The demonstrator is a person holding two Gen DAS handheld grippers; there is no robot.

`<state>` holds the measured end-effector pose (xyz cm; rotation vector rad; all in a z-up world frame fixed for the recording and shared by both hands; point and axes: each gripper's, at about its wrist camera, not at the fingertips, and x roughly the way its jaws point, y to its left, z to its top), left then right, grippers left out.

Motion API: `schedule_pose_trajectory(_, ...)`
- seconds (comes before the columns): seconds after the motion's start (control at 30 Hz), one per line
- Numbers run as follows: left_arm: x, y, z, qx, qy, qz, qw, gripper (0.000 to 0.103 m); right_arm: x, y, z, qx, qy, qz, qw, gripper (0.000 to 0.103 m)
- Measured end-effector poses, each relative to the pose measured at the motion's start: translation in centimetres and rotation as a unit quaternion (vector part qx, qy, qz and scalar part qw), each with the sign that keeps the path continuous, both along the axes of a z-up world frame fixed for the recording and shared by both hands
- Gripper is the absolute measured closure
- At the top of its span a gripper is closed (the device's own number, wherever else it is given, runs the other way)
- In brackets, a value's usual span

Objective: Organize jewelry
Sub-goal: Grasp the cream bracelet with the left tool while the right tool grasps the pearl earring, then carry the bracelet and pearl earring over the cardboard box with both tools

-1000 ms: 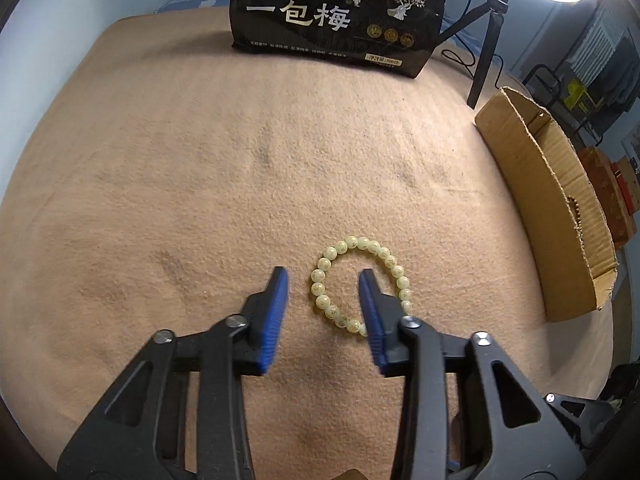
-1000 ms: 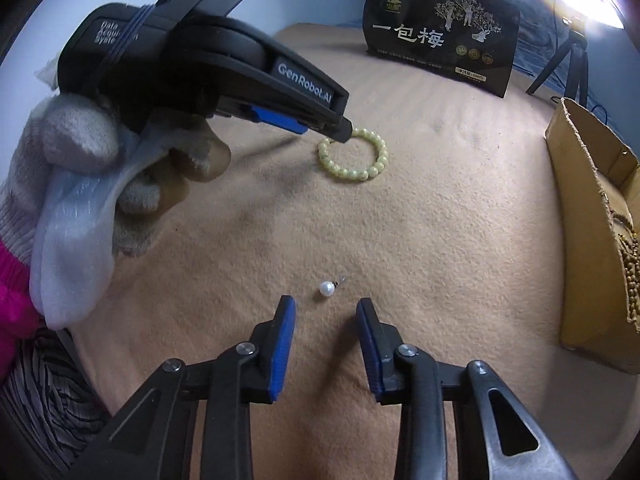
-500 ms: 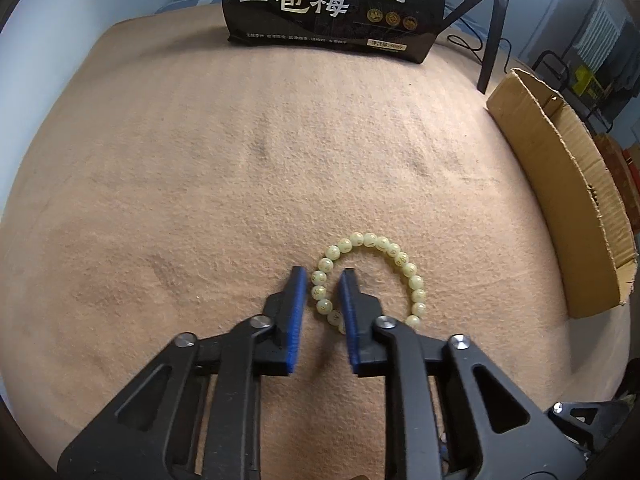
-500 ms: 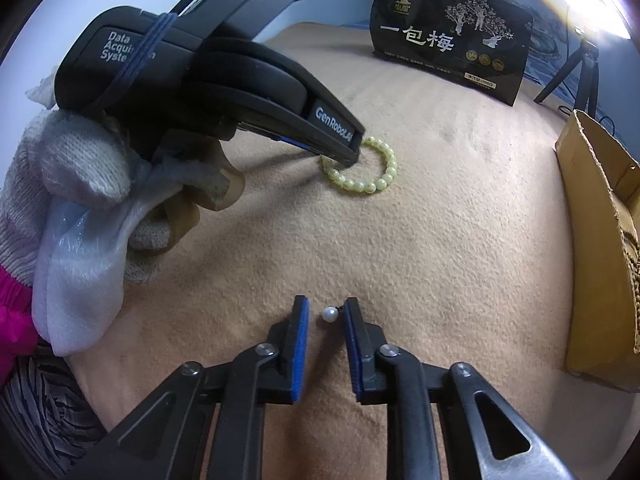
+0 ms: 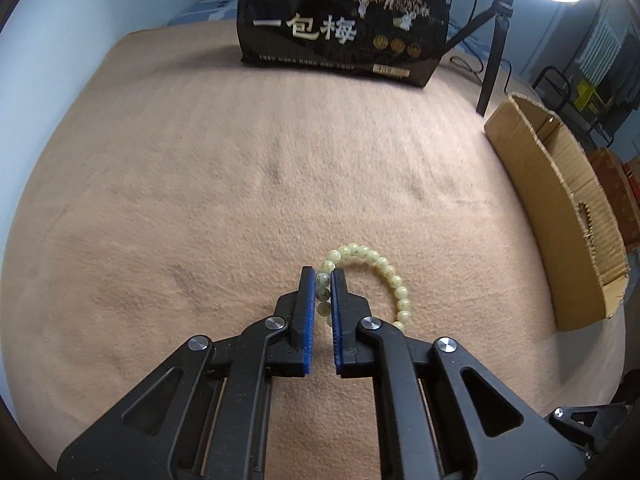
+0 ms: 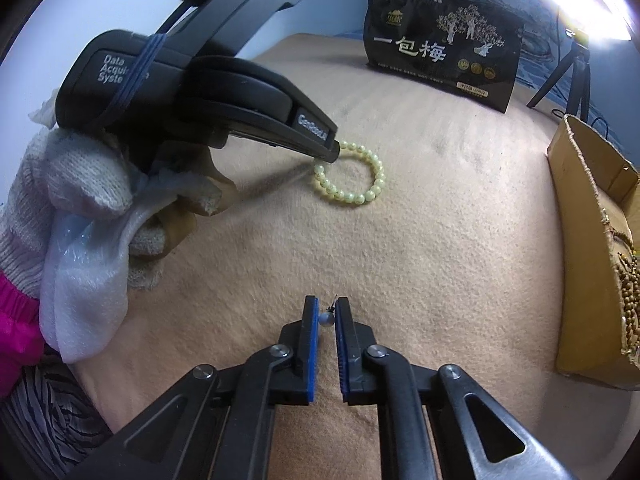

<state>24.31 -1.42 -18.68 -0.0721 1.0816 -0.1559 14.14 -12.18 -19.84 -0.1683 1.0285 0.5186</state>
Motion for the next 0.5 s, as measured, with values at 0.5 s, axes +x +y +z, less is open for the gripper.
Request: schedule_pose_trajectory(0.5,-1.7,0.2,5.4,-0.044,-0.053,0.007,0.9976,0.098,-1.5,-1.6,3.2,0.015,-0.029,-0.022,0.999,0.097)
